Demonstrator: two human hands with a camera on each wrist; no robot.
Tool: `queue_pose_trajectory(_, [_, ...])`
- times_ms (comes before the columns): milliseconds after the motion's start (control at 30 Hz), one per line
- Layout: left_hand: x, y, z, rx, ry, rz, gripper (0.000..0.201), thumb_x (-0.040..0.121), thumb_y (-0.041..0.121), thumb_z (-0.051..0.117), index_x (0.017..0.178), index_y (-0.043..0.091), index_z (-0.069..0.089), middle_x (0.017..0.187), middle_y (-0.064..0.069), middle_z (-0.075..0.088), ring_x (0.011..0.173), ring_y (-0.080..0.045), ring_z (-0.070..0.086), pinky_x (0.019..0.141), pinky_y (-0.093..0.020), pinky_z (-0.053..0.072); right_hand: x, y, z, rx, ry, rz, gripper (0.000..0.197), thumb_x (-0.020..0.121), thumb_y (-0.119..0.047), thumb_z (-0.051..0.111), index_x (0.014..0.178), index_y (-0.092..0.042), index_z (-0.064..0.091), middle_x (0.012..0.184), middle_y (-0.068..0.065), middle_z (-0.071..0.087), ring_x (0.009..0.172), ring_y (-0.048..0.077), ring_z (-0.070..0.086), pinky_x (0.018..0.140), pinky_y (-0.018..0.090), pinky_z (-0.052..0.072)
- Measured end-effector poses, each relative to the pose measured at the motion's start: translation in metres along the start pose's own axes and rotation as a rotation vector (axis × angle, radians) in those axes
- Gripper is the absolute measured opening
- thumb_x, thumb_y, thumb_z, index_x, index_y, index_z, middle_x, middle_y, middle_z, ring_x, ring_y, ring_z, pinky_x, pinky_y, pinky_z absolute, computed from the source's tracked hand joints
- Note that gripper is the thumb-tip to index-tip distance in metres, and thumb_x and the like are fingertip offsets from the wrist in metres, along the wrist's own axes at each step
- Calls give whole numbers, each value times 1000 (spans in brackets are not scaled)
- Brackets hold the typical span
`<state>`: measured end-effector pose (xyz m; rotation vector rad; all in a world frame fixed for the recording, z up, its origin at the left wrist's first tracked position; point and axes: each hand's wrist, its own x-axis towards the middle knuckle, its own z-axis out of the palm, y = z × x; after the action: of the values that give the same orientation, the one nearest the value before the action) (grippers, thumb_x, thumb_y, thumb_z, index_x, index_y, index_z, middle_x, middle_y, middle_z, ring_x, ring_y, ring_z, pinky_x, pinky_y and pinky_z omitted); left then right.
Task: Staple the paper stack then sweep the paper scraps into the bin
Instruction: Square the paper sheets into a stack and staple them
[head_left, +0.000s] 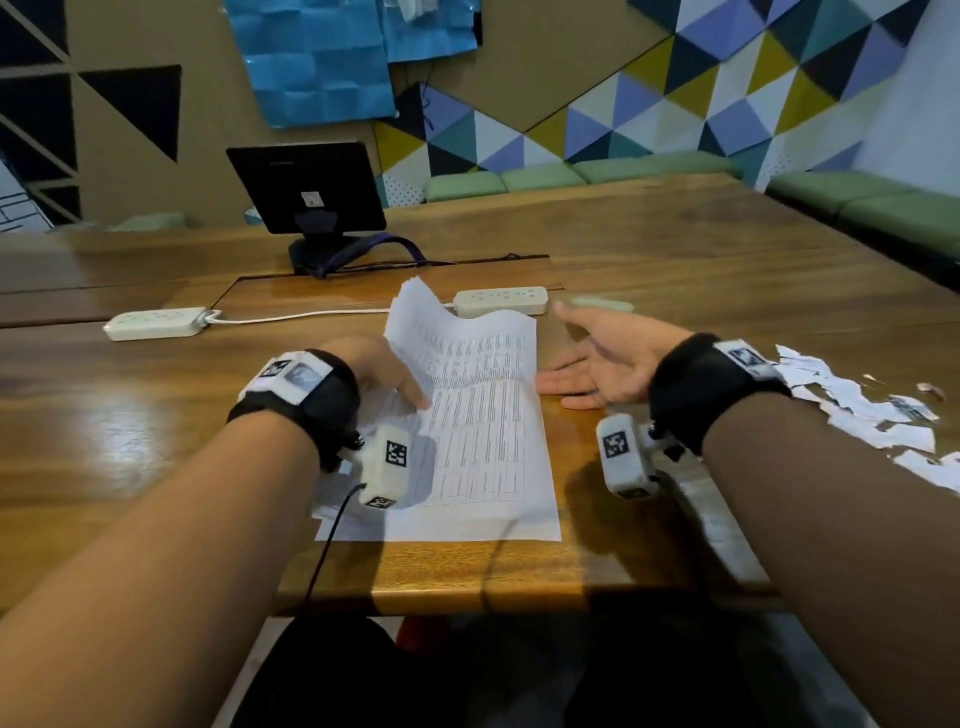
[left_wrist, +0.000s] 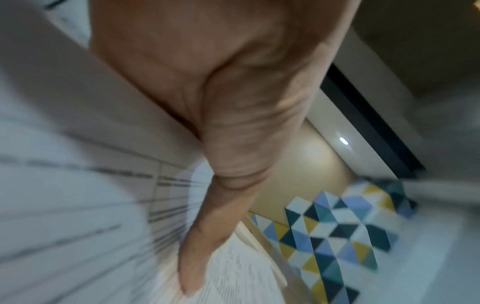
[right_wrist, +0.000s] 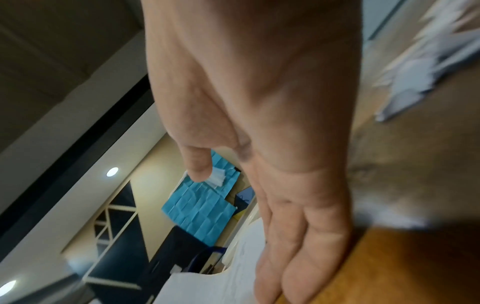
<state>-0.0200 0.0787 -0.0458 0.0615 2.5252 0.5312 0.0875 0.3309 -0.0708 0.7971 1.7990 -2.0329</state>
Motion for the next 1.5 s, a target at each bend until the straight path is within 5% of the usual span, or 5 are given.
queue_pose_trajectory(233, [9,-47,-14,-478,-157,28,18,96,19,70,109,6,68,79,-11,84,72,-29,81,74,-42,59,-6,19,-18,250,-94,-30,92,97,-63,51,149,13,38,132,28,67,122,35,68,101,43,54])
queue_pose_trajectory(433, [27,-79,-18,-755,-350,20,68,78,17,85,141,12,59,132,-15,72,123,-33,69,82,-48,63,-3,23,-19,217,-110,-47,88,97,-59,54,147,12,41,130,28,69,123,37,68,103,45,54])
queue_pose_trajectory(767, [-33,-47,-27,-1047,-438,649,52,97,1,55,148,2,47,144,-22,59,126,-39,62,104,-53,54,0,29,-21,286,-136,-114,95,88,-65,65,146,8,46,145,28,58,136,40,57,114,51,45])
queue_pose_trajectory(1067, [-7,-48,15,-689,33,287,19,98,2,63,115,7,70,115,-15,77,74,-17,80,59,-27,62,-4,27,-18,242,-160,-103,120,82,-90,39,143,13,45,138,32,62,131,42,61,116,52,43])
queue_pose_trajectory(1500, [-7,-20,32,3,201,282,57,78,18,81,130,21,57,107,-2,69,96,-25,66,59,-29,48,-9,20,2,102,-162,-150,93,94,-70,51,148,5,44,134,23,68,127,37,65,120,53,38])
